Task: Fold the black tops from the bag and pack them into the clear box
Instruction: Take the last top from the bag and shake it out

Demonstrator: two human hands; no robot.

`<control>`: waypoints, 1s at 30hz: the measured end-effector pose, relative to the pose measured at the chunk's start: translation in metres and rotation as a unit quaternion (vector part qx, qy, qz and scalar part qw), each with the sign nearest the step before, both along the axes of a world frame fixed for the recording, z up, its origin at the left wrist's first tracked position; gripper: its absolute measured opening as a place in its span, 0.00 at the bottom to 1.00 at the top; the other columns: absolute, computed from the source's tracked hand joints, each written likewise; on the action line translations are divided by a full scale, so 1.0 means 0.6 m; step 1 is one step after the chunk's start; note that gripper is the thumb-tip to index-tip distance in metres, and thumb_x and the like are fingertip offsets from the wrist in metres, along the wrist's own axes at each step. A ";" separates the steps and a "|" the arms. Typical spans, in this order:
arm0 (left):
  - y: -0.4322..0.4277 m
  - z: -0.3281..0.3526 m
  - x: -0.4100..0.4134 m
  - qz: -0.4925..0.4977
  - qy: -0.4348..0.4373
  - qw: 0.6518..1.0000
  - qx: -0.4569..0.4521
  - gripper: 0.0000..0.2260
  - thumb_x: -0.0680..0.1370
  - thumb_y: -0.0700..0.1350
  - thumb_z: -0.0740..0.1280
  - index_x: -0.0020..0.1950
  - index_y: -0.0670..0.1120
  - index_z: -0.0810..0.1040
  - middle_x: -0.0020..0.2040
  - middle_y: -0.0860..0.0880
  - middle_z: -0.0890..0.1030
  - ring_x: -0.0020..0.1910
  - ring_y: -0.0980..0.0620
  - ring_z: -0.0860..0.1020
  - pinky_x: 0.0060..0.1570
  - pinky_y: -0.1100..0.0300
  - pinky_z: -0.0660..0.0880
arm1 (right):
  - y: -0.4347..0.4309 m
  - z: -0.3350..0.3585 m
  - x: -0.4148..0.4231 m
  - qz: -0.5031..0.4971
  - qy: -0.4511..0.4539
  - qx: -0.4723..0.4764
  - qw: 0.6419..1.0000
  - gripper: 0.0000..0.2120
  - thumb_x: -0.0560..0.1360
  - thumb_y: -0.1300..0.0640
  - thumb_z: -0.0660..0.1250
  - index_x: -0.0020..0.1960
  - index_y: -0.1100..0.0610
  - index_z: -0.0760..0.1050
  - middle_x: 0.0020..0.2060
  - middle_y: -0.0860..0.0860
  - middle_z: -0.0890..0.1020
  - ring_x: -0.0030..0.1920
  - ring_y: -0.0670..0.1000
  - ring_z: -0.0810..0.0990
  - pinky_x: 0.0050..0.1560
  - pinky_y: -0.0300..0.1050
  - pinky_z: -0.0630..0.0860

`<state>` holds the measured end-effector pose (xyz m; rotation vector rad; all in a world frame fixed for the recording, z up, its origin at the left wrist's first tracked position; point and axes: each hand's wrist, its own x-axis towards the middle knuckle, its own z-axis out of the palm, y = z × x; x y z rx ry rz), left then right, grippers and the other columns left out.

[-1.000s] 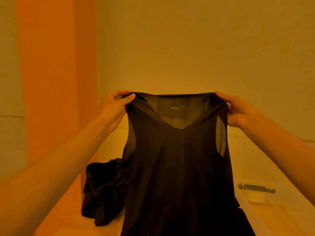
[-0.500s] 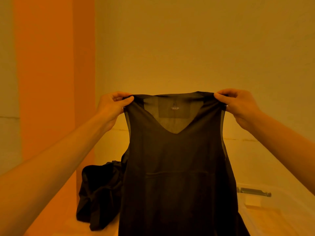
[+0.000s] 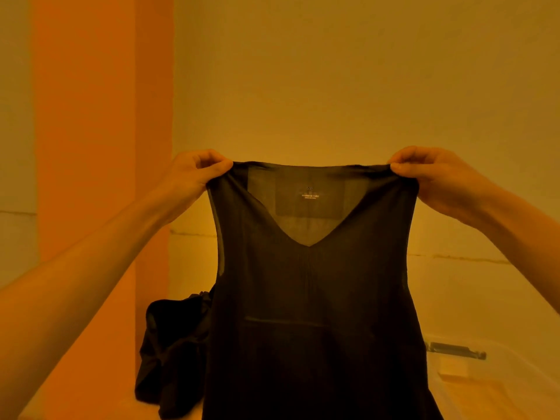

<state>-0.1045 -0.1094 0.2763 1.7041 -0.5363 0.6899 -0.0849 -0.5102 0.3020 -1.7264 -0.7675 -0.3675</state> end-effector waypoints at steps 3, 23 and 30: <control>0.004 0.011 -0.007 0.064 -0.005 0.989 0.136 0.06 0.82 0.45 0.66 0.47 0.51 0.80 0.43 0.51 0.79 0.45 0.55 0.77 0.48 0.62 0.72 | -0.006 0.017 -0.007 -0.076 -0.006 -0.110 0.991 0.08 0.77 0.58 0.70 0.53 0.58 0.84 0.48 0.52 0.86 0.52 0.48 0.82 0.54 0.43 0.73; -0.046 0.102 -0.061 -0.009 -0.112 0.993 0.022 0.03 0.71 0.47 0.72 0.40 0.51 0.86 0.38 0.55 0.84 0.41 0.58 0.81 0.43 0.67 0.77 | -0.021 0.053 -0.041 0.005 -0.123 0.080 0.989 0.04 0.73 0.56 0.68 0.42 0.56 0.78 0.34 0.46 0.81 0.38 0.44 0.80 0.38 0.33 0.75; -0.046 0.126 -0.082 -0.066 -0.149 0.986 -0.037 0.09 0.71 0.42 0.70 0.33 0.51 0.86 0.33 0.55 0.83 0.36 0.59 0.82 0.39 0.67 0.78 | -0.006 0.078 -0.081 0.065 -0.135 0.101 0.984 0.08 0.73 0.57 0.67 0.36 0.51 0.79 0.31 0.46 0.80 0.33 0.43 0.79 0.33 0.33 0.75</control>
